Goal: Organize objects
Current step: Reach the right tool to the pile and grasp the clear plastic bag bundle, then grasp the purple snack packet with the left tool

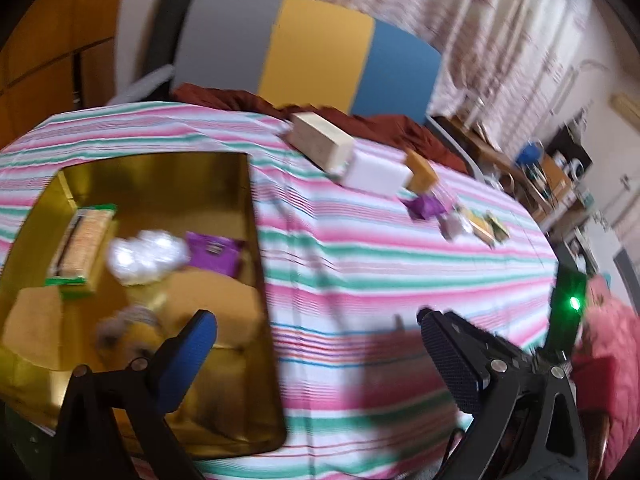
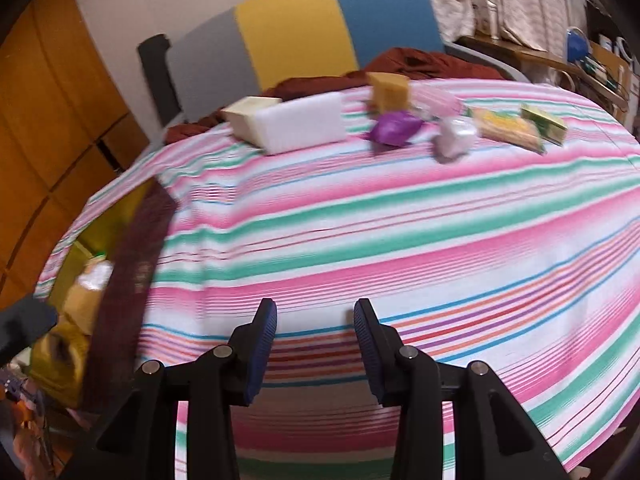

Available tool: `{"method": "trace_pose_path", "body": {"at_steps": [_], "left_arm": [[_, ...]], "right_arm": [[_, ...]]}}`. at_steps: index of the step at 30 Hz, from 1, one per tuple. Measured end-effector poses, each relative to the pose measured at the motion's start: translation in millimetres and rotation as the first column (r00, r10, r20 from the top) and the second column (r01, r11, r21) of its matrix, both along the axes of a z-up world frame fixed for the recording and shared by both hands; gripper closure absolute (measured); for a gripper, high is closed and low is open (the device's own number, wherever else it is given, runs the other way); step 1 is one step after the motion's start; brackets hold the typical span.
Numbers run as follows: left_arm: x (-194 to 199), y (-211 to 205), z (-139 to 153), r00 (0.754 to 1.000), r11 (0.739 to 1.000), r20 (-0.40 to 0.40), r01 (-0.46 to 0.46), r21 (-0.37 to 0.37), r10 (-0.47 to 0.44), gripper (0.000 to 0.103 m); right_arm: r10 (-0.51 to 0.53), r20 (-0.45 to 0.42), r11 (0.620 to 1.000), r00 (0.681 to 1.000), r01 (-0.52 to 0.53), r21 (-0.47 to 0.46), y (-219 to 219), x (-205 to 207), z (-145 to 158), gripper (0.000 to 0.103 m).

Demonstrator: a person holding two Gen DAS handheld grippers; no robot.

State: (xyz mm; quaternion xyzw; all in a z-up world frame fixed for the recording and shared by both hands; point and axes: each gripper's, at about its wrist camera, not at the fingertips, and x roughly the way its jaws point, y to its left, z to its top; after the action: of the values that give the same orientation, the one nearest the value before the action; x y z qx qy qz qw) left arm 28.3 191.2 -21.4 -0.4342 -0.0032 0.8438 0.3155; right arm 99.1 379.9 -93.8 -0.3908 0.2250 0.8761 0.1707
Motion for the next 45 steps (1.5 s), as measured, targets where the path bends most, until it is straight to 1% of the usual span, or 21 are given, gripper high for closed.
{"method": "trace_pose_path", "body": {"at_steps": [2, 5, 9, 13, 14, 16, 19, 21, 23, 24, 27, 32, 35, 36, 38, 41, 43, 45], "left_arm": [[6, 15, -4, 0.999, 0.999, 0.006, 0.044, -0.021, -0.044, 0.000], [12, 29, -10, 0.996, 0.995, 0.027, 0.087, -0.043, -0.086, 0.000], [20, 43, -18, 0.992, 0.991, 0.054, 0.121, -0.058, -0.118, 0.000], [26, 49, -22, 0.990, 0.988, 0.061, 0.134, -0.075, -0.130, 0.000], [26, 49, -22, 0.990, 0.988, 0.059, 0.131, -0.081, -0.126, 0.000], [25, 50, -23, 0.991, 0.988, 0.064, 0.125, -0.090, -0.119, 0.000], [23, 50, -27, 0.991, 0.989, 0.078, 0.113, -0.096, -0.105, 0.000], [21, 51, -29, 0.992, 0.989, 0.081, 0.106, -0.102, -0.098, 0.000], [20, 52, -30, 0.993, 0.989, 0.081, 0.099, -0.109, -0.090, 0.000], [19, 52, -31, 0.993, 0.989, 0.082, 0.098, -0.109, -0.090, 0.000], [17, 57, -31, 0.993, 0.988, 0.077, 0.097, -0.116, -0.089, 0.000], [9, 76, -29, 0.994, 0.990, 0.068, 0.089, -0.110, -0.082, 0.000], [-2, 99, -25, 0.996, 0.991, 0.046, 0.086, -0.105, -0.082, 0.000], [-6, 107, -25, 0.995, 0.989, 0.044, 0.089, -0.115, -0.084, 0.000], [-16, 126, -26, 0.995, 0.990, 0.059, 0.089, -0.113, -0.083, 0.000], [-36, 158, -25, 0.997, 0.992, 0.050, 0.068, -0.103, -0.063, 0.000], [-46, 179, -26, 0.997, 0.992, 0.049, 0.066, -0.106, -0.061, 0.000], [-59, 207, -31, 0.994, 0.991, 0.082, 0.075, -0.107, -0.067, 0.000]], "right_arm": [[-0.050, 0.007, 0.999, 0.999, 0.050, 0.003, 22, 4, -2, 0.063], [-0.139, 0.002, 0.990, 0.990, 0.139, -0.009, 65, 3, 3, 0.063], [-0.229, 0.000, 0.973, 0.974, 0.229, 0.007, 125, -19, 13, 0.062], [-0.286, -0.031, 0.958, 0.958, 0.286, -0.004, 166, -42, 16, 0.062], [-0.291, -0.043, 0.957, 0.956, 0.290, -0.011, 175, -49, 15, 0.062], [-0.286, -0.036, 0.958, 0.958, 0.286, -0.009, 184, -62, 12, 0.062], [-0.261, -0.027, 0.965, 0.965, 0.261, -0.017, 189, -77, 2, 0.062], [-0.236, -0.002, 0.972, 0.972, 0.236, 0.016, 187, -87, -5, 0.062], [-0.205, 0.003, 0.978, 0.979, 0.204, 0.044, 183, -89, -12, 0.064], [-0.196, -0.008, 0.979, 0.980, 0.197, 0.056, 180, -88, -13, 0.064], [-0.208, -0.059, 0.977, 0.976, 0.210, 0.026, 183, -78, -12, 0.065], [-0.232, -0.089, 0.971, 0.969, 0.236, 0.037, 176, -51, -10, 0.065], [-0.269, -0.116, 0.956, 0.956, 0.279, 0.085, 166, -29, -3, 0.065], [-0.283, -0.123, 0.949, 0.951, 0.296, 0.109, 161, -22, 0, 0.065], [-0.305, -0.123, 0.938, 0.944, 0.320, 0.132, 158, -14, 1, 0.065], [-0.338, -0.127, 0.926, 0.932, 0.354, 0.131, 156, -4, -1, 0.065], [-0.359, -0.141, 0.920, 0.923, 0.376, 0.113, 158, 1, -2, 0.065], [-0.392, -0.164, 0.907, 0.905, 0.411, 0.097, 161, 10, -2, 0.065]]}}
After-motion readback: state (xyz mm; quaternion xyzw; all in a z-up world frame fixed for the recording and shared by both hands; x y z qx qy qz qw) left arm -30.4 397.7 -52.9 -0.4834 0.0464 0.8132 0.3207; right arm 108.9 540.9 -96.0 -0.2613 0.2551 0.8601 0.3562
